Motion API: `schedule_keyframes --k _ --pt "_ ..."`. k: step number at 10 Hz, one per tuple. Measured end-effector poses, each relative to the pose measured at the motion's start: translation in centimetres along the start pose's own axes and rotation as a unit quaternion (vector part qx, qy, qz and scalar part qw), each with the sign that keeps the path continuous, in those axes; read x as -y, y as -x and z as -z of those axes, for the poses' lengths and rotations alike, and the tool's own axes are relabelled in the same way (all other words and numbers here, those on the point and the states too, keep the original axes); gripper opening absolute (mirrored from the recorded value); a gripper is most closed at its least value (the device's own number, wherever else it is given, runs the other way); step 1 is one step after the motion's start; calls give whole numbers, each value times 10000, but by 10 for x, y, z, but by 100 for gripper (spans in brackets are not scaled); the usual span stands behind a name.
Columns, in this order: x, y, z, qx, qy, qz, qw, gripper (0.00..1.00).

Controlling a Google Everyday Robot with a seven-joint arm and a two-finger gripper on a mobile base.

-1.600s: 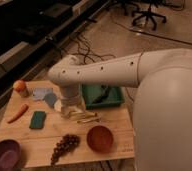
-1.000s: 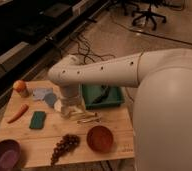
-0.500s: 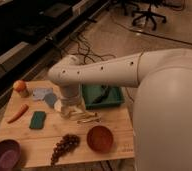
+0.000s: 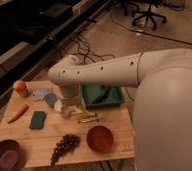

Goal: Wipe purple bowl with brush

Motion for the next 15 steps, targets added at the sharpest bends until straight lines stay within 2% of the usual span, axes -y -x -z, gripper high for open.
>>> schedule_keyframes --k 5,8,10,13,15 --pt "1 0 0 1 4 -11 10000 65" --pt "22 6 6 187 81 -271 9994 65" --pt "85 20 13 451 117 -625 9970 65" --pt "170 35 22 914 103 -809 9925 65" --pt "171 36 22 930 122 -796 9924 65"
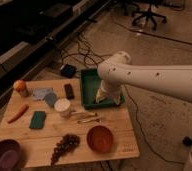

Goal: Wipe purple bowl with brush

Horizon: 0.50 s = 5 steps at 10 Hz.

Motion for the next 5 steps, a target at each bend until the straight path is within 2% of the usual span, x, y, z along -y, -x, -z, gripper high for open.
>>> schedule_keyframes --k 4,5 --pt "1 0 0 -5 10 -25 10000 65" --pt "0 1 -1 -19 62 -18 10000 65"
